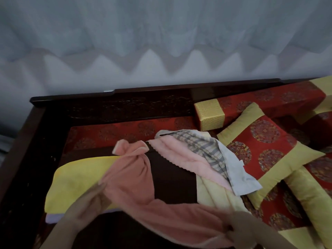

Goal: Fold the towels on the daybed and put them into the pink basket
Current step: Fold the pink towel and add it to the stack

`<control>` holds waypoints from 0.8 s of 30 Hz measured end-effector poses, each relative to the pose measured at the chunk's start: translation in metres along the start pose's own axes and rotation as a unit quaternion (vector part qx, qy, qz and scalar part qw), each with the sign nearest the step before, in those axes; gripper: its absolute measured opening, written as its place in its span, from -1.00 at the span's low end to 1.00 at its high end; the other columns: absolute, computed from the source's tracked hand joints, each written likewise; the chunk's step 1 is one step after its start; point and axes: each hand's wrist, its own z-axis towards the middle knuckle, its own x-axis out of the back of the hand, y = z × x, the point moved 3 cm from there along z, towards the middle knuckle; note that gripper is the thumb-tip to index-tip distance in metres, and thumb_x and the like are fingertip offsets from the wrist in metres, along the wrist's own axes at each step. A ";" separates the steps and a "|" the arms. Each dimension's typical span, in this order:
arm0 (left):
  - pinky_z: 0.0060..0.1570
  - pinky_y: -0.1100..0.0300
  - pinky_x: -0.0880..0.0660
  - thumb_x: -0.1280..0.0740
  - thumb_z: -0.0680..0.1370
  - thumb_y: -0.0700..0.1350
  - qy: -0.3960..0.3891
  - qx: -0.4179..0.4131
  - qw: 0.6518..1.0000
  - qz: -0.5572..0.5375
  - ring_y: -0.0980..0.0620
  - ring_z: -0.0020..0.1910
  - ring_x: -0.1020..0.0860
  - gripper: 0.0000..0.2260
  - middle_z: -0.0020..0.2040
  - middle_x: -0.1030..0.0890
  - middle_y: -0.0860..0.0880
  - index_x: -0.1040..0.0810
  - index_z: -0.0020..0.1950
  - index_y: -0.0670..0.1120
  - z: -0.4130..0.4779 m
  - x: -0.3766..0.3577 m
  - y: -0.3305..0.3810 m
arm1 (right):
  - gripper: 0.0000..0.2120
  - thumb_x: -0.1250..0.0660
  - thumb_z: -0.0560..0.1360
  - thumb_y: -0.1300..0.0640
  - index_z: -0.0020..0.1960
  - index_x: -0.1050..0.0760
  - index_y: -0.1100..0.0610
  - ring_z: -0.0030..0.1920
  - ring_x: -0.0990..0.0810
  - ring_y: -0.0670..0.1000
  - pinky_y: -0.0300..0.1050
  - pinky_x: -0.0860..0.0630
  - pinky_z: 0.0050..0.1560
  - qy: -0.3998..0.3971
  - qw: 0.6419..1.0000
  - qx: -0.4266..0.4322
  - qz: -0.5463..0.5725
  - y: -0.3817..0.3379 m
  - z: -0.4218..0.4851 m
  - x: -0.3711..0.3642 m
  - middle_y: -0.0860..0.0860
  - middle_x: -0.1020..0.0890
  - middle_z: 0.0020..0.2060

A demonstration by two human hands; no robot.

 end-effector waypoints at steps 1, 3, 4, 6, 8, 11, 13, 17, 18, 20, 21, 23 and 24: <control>0.09 0.10 -0.58 -0.31 0.44 -0.13 -0.009 -0.028 1.000 -0.009 -0.03 0.21 -0.58 -0.57 0.29 -0.57 -0.12 -0.48 0.32 -0.12 0.000 -0.004 0.008 | -0.32 -0.08 0.36 -0.09 0.17 0.21 -0.70 -0.14 -0.51 -0.27 -0.34 -0.42 -0.05 0.018 0.998 -0.053 -0.003 -0.002 0.001 0.023 -0.09 -0.57 0.02; 0.09 0.09 -0.59 -0.30 0.47 -0.10 0.003 -0.056 0.998 -0.026 -0.03 0.17 -0.60 -0.59 0.28 -0.57 -0.17 -0.50 0.31 -0.16 0.002 -0.010 0.025 | -0.30 -0.16 0.37 0.01 0.25 0.04 -0.64 -0.26 -0.44 -0.37 -0.49 -0.31 -0.18 -0.031 0.999 -0.035 -0.002 -0.001 -0.003 0.031 -0.31 -0.51 -0.22; 0.10 0.03 -0.58 -0.28 0.50 -0.01 0.007 -0.040 0.999 -0.001 -0.06 0.13 -0.62 -0.62 0.23 -0.60 -0.18 -0.56 0.24 -0.16 0.005 -0.013 0.028 | -0.34 -0.20 0.37 0.06 0.18 -0.11 -0.65 -0.25 -0.45 -0.39 -0.47 -0.32 -0.18 -0.048 0.998 -0.035 0.029 -0.003 -0.003 0.028 -0.35 -0.50 -0.26; 0.11 -0.05 -0.51 -0.25 0.51 0.19 0.026 0.032 0.995 0.095 -0.15 0.06 -0.63 -0.55 0.08 -0.67 -0.20 -0.65 0.10 -0.16 0.011 -0.015 0.029 | -0.47 -0.31 0.34 0.17 -0.02 -0.33 -0.49 -0.27 -0.49 -0.32 -0.40 -0.35 -0.23 0.009 0.994 -0.053 0.099 0.002 0.002 0.027 -0.27 -0.55 -0.31; 0.09 -0.05 -0.51 -0.28 0.50 0.19 0.035 0.092 0.975 0.199 -0.18 0.04 -0.63 -0.57 0.00 -0.70 -0.19 -0.67 0.04 -0.14 0.012 -0.019 0.031 | -0.53 -0.37 0.24 0.26 -0.11 -0.41 -0.29 -0.29 -0.51 -0.19 -0.33 -0.37 -0.29 0.107 0.980 -0.085 0.143 0.015 0.003 0.032 -0.14 -0.57 -0.33; 0.00 0.01 -0.56 -0.42 0.47 -0.04 0.071 0.083 0.912 0.396 -0.16 -0.02 -0.63 -0.76 -0.02 -0.69 -0.20 -0.62 0.02 -0.18 0.023 -0.019 0.032 | -0.65 -0.48 0.19 0.33 -0.29 -0.56 -0.12 -0.21 -0.58 -0.18 -0.42 -0.40 -0.29 0.239 0.940 -0.138 0.198 0.023 -0.001 0.043 -0.04 -0.66 -0.25; -0.23 0.17 -0.47 -0.45 0.42 -0.16 0.122 -0.025 0.833 0.540 -0.10 -0.15 -0.59 -0.91 -0.17 -0.63 -0.11 -0.57 -0.19 -0.14 0.033 -0.015 0.037 | -0.66 -0.56 0.18 0.31 -0.35 -0.62 -0.15 -0.20 -0.62 -0.18 -0.42 -0.43 -0.24 0.265 0.920 -0.169 0.234 0.026 -0.003 0.053 -0.05 -0.70 -0.28; -0.31 0.25 -0.31 -0.46 0.32 -0.22 0.133 -0.189 0.707 0.668 -0.09 -0.13 -0.51 -0.81 -0.16 -0.47 -0.04 -0.48 -0.19 -0.10 0.043 -0.026 0.037 | -0.62 -0.51 0.24 0.41 -0.34 -0.69 -0.10 -0.15 -0.64 -0.28 -0.41 -0.50 -0.09 0.261 0.909 -0.124 0.299 0.014 -0.008 0.070 -0.15 -0.70 -0.22; -0.25 0.22 -0.34 -0.46 0.33 -0.21 0.124 -0.178 0.719 0.661 -0.07 -0.08 -0.51 -0.75 -0.09 -0.48 -0.04 -0.48 -0.07 -0.11 0.046 -0.028 0.033 | -0.62 -0.49 0.28 0.41 -0.31 -0.69 -0.11 -0.10 -0.64 -0.28 -0.37 -0.53 -0.04 0.271 0.911 -0.105 0.293 0.008 -0.008 0.073 -0.17 -0.70 -0.17; -0.09 0.17 -0.38 -0.46 0.37 -0.16 0.119 -0.147 0.756 0.627 -0.03 0.00 -0.52 -0.60 0.01 -0.52 -0.02 -0.44 0.15 -0.10 0.052 -0.035 0.028 | -0.66 -0.47 0.35 0.34 -0.22 -0.68 -0.13 -0.07 -0.65 -0.22 -0.28 -0.54 -0.04 0.289 0.918 -0.046 0.266 -0.009 -0.008 0.080 -0.20 -0.70 -0.17; -0.05 0.17 -0.38 -0.46 0.39 -0.13 0.120 -0.149 0.769 0.610 -0.02 0.00 -0.52 -0.57 0.02 -0.55 -0.02 -0.44 0.22 -0.11 0.053 -0.040 0.026 | -0.69 -0.45 0.39 0.31 -0.18 -0.68 -0.12 -0.10 -0.64 -0.20 -0.29 -0.53 -0.08 0.294 0.920 -0.018 0.258 -0.018 -0.008 0.083 -0.22 -0.69 -0.18; -0.03 0.18 -0.40 -0.45 0.43 -0.04 0.127 -0.164 0.784 0.585 0.01 -0.05 -0.54 -0.59 -0.01 -0.59 -0.03 -0.47 0.21 -0.12 0.059 -0.052 0.026 | -0.71 -0.40 0.44 0.32 -0.11 -0.69 -0.08 -0.14 -0.60 -0.18 -0.38 -0.45 -0.15 0.294 0.922 0.012 0.250 -0.035 -0.006 0.088 -0.26 -0.63 -0.18; -0.03 0.18 -0.40 -0.44 0.44 0.01 0.126 -0.170 0.784 0.583 0.02 -0.06 -0.53 -0.62 -0.04 -0.59 -0.02 -0.50 0.18 -0.12 0.061 -0.058 0.028 | -0.71 -0.38 0.45 0.33 -0.06 -0.68 -0.05 -0.15 -0.58 -0.17 -0.39 -0.42 -0.15 0.294 0.926 0.023 0.238 -0.043 -0.004 0.090 -0.25 -0.60 -0.15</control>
